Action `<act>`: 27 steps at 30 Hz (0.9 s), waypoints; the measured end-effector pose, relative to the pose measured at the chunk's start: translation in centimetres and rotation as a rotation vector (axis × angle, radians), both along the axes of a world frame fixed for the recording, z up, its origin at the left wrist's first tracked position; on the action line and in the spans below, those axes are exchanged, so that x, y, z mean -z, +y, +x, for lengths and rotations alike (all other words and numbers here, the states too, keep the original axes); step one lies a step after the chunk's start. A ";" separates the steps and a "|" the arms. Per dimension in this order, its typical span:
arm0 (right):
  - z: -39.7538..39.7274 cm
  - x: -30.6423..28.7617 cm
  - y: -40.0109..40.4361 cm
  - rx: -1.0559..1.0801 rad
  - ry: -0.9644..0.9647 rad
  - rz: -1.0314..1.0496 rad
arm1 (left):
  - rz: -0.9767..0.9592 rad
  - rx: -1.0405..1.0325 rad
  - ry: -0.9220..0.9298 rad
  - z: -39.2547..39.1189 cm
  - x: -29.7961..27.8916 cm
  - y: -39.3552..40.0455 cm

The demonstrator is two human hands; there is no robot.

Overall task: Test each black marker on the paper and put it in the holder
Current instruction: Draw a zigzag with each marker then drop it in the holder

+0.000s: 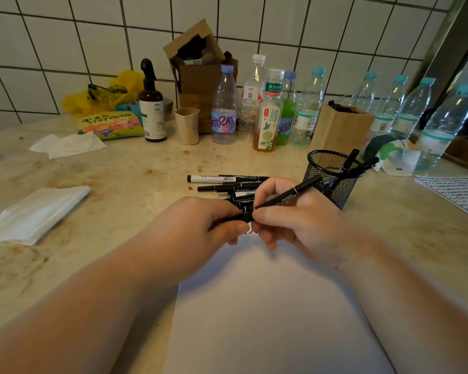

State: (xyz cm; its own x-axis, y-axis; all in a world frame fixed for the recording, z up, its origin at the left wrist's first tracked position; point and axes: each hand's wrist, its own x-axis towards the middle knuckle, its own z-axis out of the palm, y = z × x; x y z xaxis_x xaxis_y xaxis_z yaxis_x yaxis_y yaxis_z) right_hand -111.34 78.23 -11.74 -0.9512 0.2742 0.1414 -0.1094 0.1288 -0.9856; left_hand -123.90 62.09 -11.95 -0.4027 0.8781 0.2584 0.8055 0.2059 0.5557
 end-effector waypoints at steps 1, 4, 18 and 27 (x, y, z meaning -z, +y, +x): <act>0.0 -0.1 -0.1 -0.003 0.015 -0.043 | 0.025 -0.007 -0.015 0.0 0.0 0.0; 0.1 -0.5 0.0 0.000 0.038 -0.156 | 0.046 -0.026 -0.115 -0.1 -0.3 -0.3; 0.4 -0.5 2.3 0.263 0.031 -0.180 | -0.029 -0.135 -0.272 -2.2 -0.2 -0.7; 0.0 -0.1 2.1 0.575 -0.337 0.046 | -0.216 -0.240 0.071 -1.9 1.6 -0.2</act>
State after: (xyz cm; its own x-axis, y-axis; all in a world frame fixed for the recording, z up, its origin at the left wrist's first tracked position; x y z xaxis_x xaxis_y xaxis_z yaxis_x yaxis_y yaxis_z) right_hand -111.30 80.35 -11.69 -0.6493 0.7519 -0.1141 0.3025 0.1177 -0.9458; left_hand -125.81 61.90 -13.57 -0.5922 0.7980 0.1116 0.7550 0.5012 0.4228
